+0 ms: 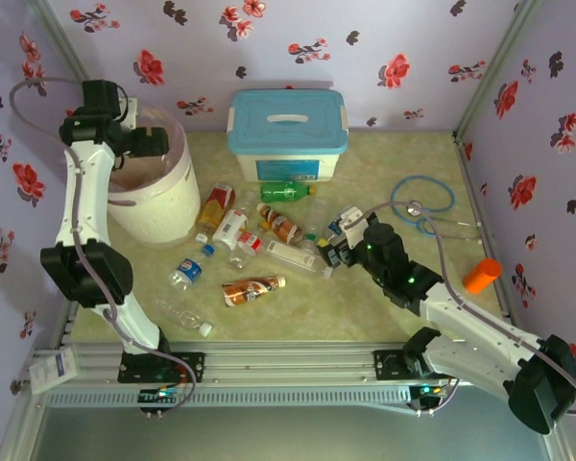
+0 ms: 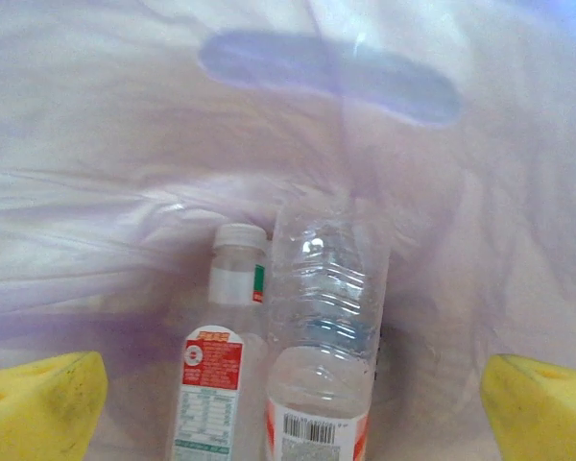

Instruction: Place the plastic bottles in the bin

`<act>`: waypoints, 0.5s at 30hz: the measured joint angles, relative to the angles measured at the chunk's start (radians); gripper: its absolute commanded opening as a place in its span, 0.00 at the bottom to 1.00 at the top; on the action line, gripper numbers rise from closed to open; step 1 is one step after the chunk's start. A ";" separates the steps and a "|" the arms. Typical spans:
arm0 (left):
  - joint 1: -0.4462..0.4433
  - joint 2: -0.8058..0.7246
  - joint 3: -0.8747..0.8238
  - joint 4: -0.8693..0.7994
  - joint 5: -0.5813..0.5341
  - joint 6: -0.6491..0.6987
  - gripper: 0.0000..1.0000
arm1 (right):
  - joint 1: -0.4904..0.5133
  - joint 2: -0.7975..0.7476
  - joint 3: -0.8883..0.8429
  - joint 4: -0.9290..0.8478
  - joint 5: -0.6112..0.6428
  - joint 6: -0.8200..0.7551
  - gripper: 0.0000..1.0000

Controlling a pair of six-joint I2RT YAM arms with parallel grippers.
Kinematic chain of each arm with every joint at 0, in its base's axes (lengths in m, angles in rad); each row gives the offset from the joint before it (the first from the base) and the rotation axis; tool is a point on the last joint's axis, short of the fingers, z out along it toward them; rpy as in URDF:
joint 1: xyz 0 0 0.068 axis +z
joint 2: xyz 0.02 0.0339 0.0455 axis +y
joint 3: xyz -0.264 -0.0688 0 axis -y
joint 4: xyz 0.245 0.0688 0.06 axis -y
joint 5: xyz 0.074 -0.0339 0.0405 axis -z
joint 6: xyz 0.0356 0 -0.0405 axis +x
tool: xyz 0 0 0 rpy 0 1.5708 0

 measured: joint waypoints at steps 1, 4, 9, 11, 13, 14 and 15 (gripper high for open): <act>0.000 -0.021 0.001 -0.001 -0.006 0.000 1.00 | 0.003 0.013 0.006 -0.002 -0.032 -0.023 0.99; 0.005 -0.094 -0.003 0.008 -0.006 -0.004 1.00 | 0.027 0.056 0.032 -0.013 -0.123 -0.096 0.99; 0.023 -0.275 -0.108 0.095 0.052 -0.072 0.99 | 0.107 0.201 0.174 -0.108 -0.256 -0.247 0.99; 0.023 -0.356 -0.174 0.139 0.087 -0.114 0.99 | 0.145 0.274 0.245 -0.157 -0.298 -0.304 0.99; 0.023 -0.433 -0.242 0.182 0.131 -0.162 0.98 | 0.176 0.355 0.317 -0.209 -0.338 -0.358 0.98; 0.023 -0.460 -0.269 0.198 0.151 -0.182 0.97 | 0.187 0.391 0.345 -0.229 -0.352 -0.379 0.97; 0.023 -0.484 -0.296 0.214 0.172 -0.203 0.97 | 0.199 0.433 0.377 -0.256 -0.365 -0.404 0.97</act>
